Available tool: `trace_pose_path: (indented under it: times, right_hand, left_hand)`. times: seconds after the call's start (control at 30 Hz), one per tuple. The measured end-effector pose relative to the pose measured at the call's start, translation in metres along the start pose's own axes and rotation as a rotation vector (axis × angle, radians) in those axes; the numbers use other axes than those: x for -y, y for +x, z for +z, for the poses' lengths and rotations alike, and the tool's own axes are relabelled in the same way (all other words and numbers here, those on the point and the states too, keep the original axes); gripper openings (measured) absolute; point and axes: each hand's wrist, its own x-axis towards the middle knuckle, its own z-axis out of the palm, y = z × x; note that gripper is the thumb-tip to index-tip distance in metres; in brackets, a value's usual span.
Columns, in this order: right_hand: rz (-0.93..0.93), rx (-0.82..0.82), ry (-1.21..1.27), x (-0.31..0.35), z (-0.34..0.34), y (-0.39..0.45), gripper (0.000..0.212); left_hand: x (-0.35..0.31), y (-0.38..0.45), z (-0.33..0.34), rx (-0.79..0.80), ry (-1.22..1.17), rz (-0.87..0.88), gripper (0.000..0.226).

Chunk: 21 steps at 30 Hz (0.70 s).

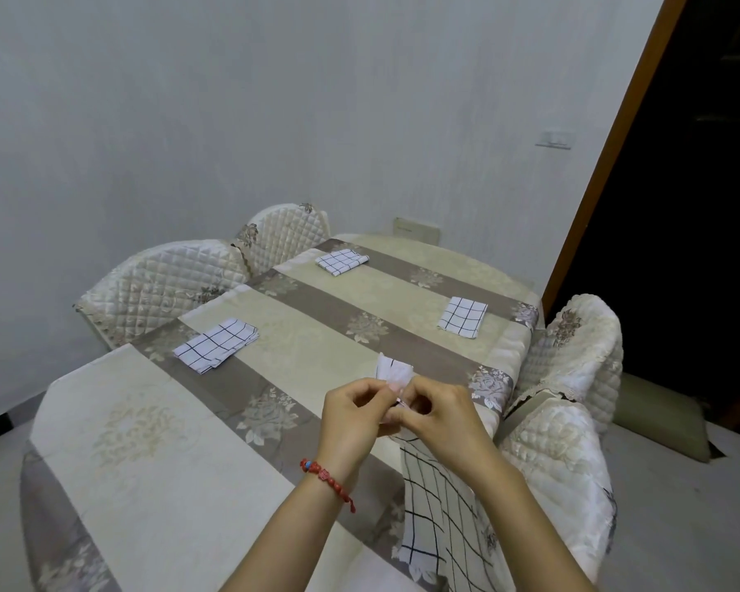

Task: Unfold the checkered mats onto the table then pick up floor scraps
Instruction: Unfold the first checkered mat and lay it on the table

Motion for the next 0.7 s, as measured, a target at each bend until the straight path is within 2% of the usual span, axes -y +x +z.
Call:
trace_pose_path:
  times: [0.07, 0.17, 0.4, 0.5, 0.7]
  right_hand:
    - [0.032, 0.024, 0.127, 0.000, -0.001, -0.002, 0.023]
    - [0.060, 0.038, 0.257, 0.002, -0.002, -0.004, 0.023]
    - [0.147, -0.096, 0.400, 0.008, 0.009, -0.002, 0.015]
    - [0.187, -0.184, 0.380, 0.009, 0.013, 0.003, 0.012]
    - [0.188, -0.207, 0.210, 0.004, 0.022, 0.006, 0.015]
  left_hand:
    - [0.001, 0.001, -0.005, 0.006, -0.041, -0.003, 0.021]
    - [0.001, 0.003, -0.010, -0.001, -0.091, -0.007, 0.020]
    - [0.005, 0.006, -0.011, -0.018, -0.108, -0.002, 0.019]
    - [0.008, 0.006, -0.009, 0.012, -0.035, 0.025, 0.020]
    - [0.014, 0.009, -0.009, -0.026, 0.084, 0.110, 0.019]
